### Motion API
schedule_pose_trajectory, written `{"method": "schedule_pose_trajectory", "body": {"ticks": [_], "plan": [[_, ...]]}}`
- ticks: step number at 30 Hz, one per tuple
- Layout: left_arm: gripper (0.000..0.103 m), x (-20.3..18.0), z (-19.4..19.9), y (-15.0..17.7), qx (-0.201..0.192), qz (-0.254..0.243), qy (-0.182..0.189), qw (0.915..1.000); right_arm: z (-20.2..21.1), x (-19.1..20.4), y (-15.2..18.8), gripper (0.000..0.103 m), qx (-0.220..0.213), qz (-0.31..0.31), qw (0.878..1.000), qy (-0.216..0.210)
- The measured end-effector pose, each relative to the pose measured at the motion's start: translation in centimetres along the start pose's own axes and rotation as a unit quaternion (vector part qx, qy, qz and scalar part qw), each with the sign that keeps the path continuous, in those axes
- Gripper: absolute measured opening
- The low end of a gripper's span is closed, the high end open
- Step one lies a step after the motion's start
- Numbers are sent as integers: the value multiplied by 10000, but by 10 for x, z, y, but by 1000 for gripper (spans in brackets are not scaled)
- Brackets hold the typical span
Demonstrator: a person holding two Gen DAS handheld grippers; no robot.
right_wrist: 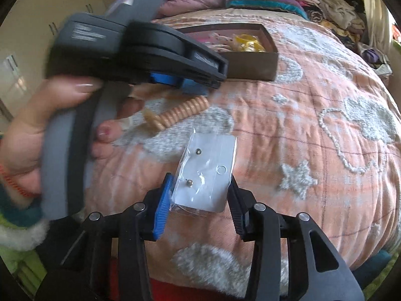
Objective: Organize jewelry
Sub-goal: 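Grasp the blue square case with the left tool while the right tool grasps the earring card, then lower the blue case into the box with the left tool while the right tool releases the card inside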
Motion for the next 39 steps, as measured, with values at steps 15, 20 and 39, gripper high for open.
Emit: {"method": "schedule_pose_trajectory", "body": {"ticks": [15, 20, 39], "plan": [[27, 8, 67, -3, -639, -106, 120, 9978, 50, 24, -7, 41, -401, 56, 9989, -250], [27, 23, 99, -1, -909, -47, 111, 9958, 65, 35, -13, 41, -564, 187, 9978, -279], [27, 103, 177, 7, -1573, 317, -297, 9866, 118, 70, -79, 41, -1343, 755, 9879, -196]]}}
Point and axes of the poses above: each gripper's, at about its wrist camera, not at the fingertips, and z roughly against the way its jaws point, x to its left, y to its underside, the point moved 8 cm from there along -z, roughly the way its jaws point, and after that the axes turned 10 degrees about -y, right-handed, at the moved point
